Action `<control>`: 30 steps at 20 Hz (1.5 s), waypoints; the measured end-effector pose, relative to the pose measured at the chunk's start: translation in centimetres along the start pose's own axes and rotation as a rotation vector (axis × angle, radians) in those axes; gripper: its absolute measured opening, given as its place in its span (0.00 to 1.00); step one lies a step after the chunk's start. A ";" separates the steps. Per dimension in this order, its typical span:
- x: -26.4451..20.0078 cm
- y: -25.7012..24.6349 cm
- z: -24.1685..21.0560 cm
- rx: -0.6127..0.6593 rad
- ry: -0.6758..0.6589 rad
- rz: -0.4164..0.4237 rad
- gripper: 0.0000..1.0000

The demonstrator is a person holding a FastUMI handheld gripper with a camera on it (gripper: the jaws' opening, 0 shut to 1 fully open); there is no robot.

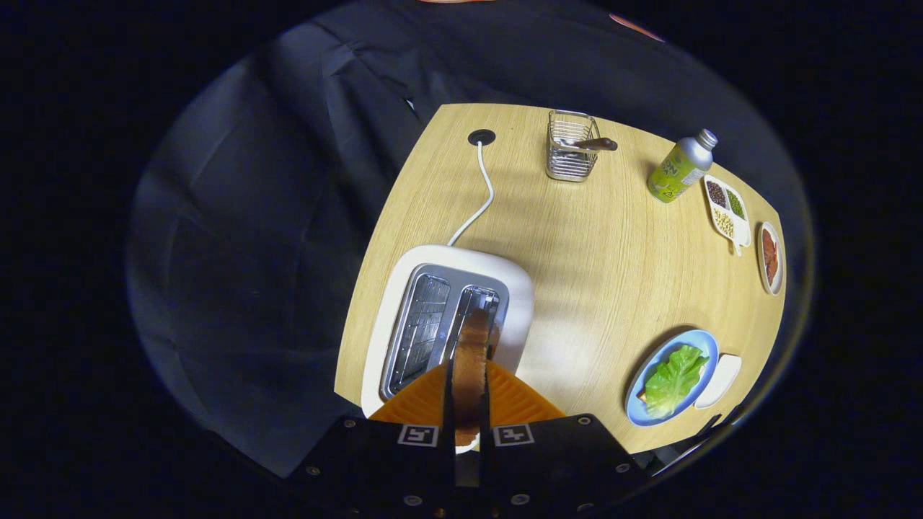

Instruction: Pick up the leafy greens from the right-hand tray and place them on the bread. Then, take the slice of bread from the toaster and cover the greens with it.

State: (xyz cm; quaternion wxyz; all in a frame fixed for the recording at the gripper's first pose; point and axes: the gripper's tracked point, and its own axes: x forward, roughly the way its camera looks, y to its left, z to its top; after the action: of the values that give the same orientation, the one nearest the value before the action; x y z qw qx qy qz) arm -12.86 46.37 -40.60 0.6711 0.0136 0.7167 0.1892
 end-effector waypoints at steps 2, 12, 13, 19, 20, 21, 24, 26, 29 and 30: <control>-0.9 0.2 0.3 0.005 -0.022 0.030 0.11; -9.4 -1.6 1.3 0.109 -0.167 0.254 0.09; -10.4 -2.3 1.5 0.118 -0.186 0.271 0.09; -14.8 -8.2 0.6 0.158 -0.265 0.311 0.09; -15.2 -9.3 0.3 0.162 -0.267 0.315 0.09; -15.4 -10.4 0.1 0.167 -0.270 0.316 0.09; -15.5 -13.8 -0.9 0.184 -0.276 0.327 0.09; -15.4 -15.7 -2.0 0.193 -0.265 0.343 0.09; -14.1 -19.4 -3.3 0.212 -0.253 0.334 0.09; -13.5 -20.4 -3.8 0.221 -0.252 0.336 0.09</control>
State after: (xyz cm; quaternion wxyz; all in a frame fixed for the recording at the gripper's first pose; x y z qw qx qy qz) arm -10.43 22.80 -33.49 0.7089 0.2295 0.6312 0.2152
